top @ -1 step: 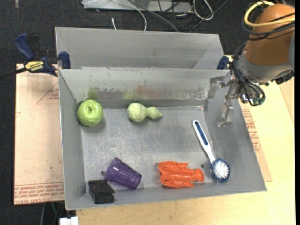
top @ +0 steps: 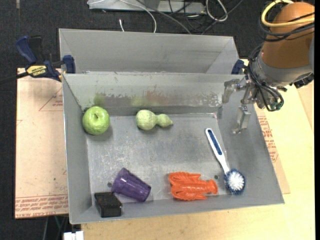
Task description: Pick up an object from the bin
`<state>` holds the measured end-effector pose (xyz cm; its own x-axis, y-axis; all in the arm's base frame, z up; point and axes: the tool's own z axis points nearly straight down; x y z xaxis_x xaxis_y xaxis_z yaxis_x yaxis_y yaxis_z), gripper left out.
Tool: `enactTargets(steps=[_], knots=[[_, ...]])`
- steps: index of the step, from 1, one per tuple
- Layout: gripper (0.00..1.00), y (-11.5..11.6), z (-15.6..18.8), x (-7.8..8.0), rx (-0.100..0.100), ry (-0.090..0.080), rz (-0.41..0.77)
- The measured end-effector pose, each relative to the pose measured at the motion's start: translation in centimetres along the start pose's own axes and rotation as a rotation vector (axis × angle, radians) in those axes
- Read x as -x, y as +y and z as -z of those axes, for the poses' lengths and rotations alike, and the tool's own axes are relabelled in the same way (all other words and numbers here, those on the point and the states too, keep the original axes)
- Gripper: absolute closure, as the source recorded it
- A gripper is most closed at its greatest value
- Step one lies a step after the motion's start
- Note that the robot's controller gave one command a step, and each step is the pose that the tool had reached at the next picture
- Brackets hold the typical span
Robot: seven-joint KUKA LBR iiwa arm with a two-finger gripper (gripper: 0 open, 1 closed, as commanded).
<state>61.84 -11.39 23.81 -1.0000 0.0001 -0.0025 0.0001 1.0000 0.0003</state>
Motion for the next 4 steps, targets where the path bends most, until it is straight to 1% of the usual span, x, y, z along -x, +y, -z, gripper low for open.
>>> enactTargets(steps=[1,2,3,4], knots=[[0.0,2.2,-13.3,-5.7,0.001,-0.001,0.125],[0.0,5.0,-8.2,-10.7,-0.002,-0.009,0.136],[0.0,-0.7,-12.7,-6.2,0.0,-0.005,0.753],[0.0,8.8,-16.6,-13.2,-0.005,-0.038,0.367]])
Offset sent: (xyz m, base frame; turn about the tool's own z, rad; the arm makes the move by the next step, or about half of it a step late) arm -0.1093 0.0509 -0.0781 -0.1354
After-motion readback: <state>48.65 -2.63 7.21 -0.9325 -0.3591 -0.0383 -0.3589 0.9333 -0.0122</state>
